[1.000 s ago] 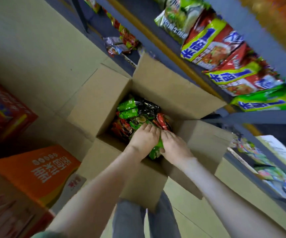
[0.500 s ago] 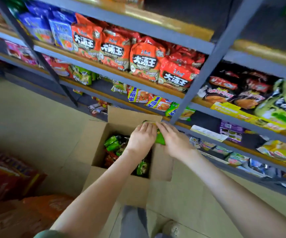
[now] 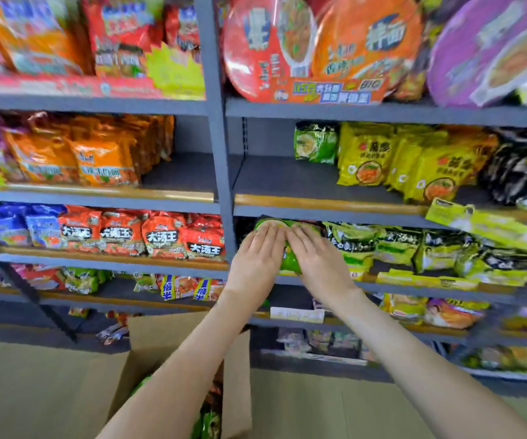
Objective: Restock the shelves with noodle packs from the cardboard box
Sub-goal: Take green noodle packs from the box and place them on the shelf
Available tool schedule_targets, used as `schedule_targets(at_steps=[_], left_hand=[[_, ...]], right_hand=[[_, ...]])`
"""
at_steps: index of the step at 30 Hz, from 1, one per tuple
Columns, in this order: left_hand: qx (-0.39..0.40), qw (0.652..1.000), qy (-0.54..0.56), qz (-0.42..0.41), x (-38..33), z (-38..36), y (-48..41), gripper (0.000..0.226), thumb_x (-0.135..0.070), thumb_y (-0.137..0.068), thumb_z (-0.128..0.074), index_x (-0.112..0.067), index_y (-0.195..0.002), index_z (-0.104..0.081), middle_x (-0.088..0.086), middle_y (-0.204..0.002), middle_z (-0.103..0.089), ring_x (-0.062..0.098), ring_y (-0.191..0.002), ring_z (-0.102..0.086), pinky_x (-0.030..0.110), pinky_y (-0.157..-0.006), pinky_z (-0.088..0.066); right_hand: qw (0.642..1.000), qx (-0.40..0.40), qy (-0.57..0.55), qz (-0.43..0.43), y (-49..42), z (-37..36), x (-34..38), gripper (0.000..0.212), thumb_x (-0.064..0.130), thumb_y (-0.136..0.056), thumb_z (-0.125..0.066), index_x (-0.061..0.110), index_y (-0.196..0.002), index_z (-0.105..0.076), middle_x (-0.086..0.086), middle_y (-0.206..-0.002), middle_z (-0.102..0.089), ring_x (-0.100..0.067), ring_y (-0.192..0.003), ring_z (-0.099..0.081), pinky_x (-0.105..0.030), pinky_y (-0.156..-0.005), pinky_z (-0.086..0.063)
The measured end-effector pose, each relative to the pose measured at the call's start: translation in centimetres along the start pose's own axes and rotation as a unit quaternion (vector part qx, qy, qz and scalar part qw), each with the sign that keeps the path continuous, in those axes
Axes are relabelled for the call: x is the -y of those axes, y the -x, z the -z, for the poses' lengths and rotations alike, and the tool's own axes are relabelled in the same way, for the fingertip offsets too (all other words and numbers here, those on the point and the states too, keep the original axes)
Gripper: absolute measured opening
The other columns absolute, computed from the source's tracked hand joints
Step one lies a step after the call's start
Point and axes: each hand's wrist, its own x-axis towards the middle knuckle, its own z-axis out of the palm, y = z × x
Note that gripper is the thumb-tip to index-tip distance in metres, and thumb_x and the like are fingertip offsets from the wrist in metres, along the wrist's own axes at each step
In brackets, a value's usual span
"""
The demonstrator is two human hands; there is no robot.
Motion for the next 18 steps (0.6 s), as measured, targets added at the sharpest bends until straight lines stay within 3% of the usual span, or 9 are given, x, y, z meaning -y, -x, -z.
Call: schedule_targets(at_steps=[4, 7, 8, 10, 12, 13, 15, 16, 18], left_hand=[[-0.018, 0.999, 0.014, -0.024, -1.3, -0.3, -3.7, 0.043, -0.012, -0.078, -0.051, 0.001, -0.116, -0.066, 0.014, -0.116, -0.067, 0.027, -0.107, -0.065, 0.037, -0.09, -0.052], [0.011, 0.998, 0.05, -0.023, -1.2, -1.2, -6.3, 0.069, -0.013, -0.055, -0.078, -0.002, -0.122, -0.063, 0.012, -0.122, -0.064, 0.027, -0.112, -0.062, 0.039, -0.094, -0.05], [0.016, 0.996, 0.089, -0.029, -0.9, -1.7, -7.0, 0.078, -0.015, -0.052, -0.083, -0.004, -0.126, -0.059, 0.011, -0.127, -0.06, 0.027, -0.117, -0.059, 0.04, -0.098, -0.046], [0.019, 0.971, 0.24, -0.001, 0.0, -2.9, -8.5, 0.082, -0.03, -0.065, -0.079, -0.012, -0.138, -0.047, 0.005, -0.146, -0.041, 0.022, -0.136, -0.037, 0.037, -0.113, -0.032], [0.07, 0.893, 0.427, 0.125, 0.8, -3.6, -10.0, 0.079, -0.051, -0.079, -0.064, -0.024, -0.147, -0.032, -0.005, -0.155, -0.017, 0.01, -0.144, -0.012, 0.03, -0.118, -0.016], [0.091, 0.824, 0.515, 0.22, 1.2, -4.2, -11.1, 0.077, -0.057, -0.084, -0.058, -0.028, -0.148, -0.027, -0.007, -0.156, -0.015, 0.01, -0.144, -0.012, 0.032, -0.117, -0.018], [0.128, 0.671, 0.619, 0.387, 2.8, -5.7, -13.7, 0.067, -0.054, -0.091, -0.051, -0.026, -0.147, -0.028, -0.005, -0.152, -0.029, 0.018, -0.136, -0.034, 0.041, -0.114, -0.029], [0.145, 0.645, 0.621, 0.421, 3.7, -6.6, -15.2, 0.064, -0.05, -0.092, -0.053, -0.023, -0.146, -0.031, -0.003, -0.148, -0.037, 0.02, -0.129, -0.043, 0.043, -0.111, -0.034], [0.166, 0.653, 0.61, 0.417, 5.0, -8.3, -17.5, 0.061, -0.037, -0.09, -0.062, -0.02, -0.143, -0.036, 0.001, -0.144, -0.044, 0.021, -0.124, -0.049, 0.043, -0.107, -0.04]], right_hand=[[0.999, -0.042, 0.013, -0.005, -0.6, 1.5, -3.6, 0.086, 0.006, -0.04, -0.088, -0.001, -0.121, -0.06, -0.014, -0.119, -0.065, -0.031, -0.109, -0.063, -0.04, -0.081, -0.055], [0.998, -0.066, 0.017, -0.004, -1.7, 1.3, -5.9, 0.093, 0.005, -0.036, -0.088, -0.002, -0.123, -0.056, -0.016, -0.12, -0.064, -0.032, -0.109, -0.063, -0.04, -0.08, -0.056], [0.998, -0.067, 0.018, -0.007, -2.1, 1.1, -6.6, 0.098, 0.007, -0.035, -0.089, -0.001, -0.126, -0.052, -0.016, -0.121, -0.064, -0.032, -0.11, -0.062, -0.041, -0.081, -0.055], [0.997, -0.066, 0.021, -0.021, -3.1, 0.6, -8.0, 0.105, 0.009, -0.036, -0.091, 0.001, -0.13, -0.047, -0.014, -0.124, -0.062, -0.032, -0.112, -0.061, -0.041, -0.083, -0.054], [0.997, -0.064, 0.022, -0.035, -4.4, -0.1, -9.5, 0.107, 0.006, -0.032, -0.091, 0.002, -0.131, -0.052, -0.014, -0.124, -0.062, -0.032, -0.113, -0.061, -0.041, -0.082, -0.055], [0.997, -0.06, 0.028, -0.039, -5.1, -0.5, -10.2, 0.106, 0.003, -0.03, -0.091, 0.002, -0.13, -0.055, -0.014, -0.124, -0.063, -0.032, -0.113, -0.061, -0.042, -0.081, -0.055], [0.996, -0.06, 0.045, -0.04, -7.0, -1.4, -11.5, 0.105, -0.002, -0.031, -0.089, 0.002, -0.13, -0.056, -0.014, -0.125, -0.062, -0.032, -0.114, -0.06, -0.042, -0.082, -0.054], [0.996, -0.061, 0.046, -0.036, -8.0, -1.9, -12.0, 0.104, -0.004, -0.032, -0.088, 0.002, -0.131, -0.054, -0.013, -0.126, -0.062, -0.032, -0.115, -0.06, -0.042, -0.084, -0.054], [0.997, -0.051, 0.04, -0.031, -9.7, -3.0, -12.8, 0.105, -0.003, -0.036, -0.086, 0.004, -0.133, -0.048, -0.013, -0.127, -0.061, -0.031, -0.117, -0.058, -0.042, -0.086, -0.053]])
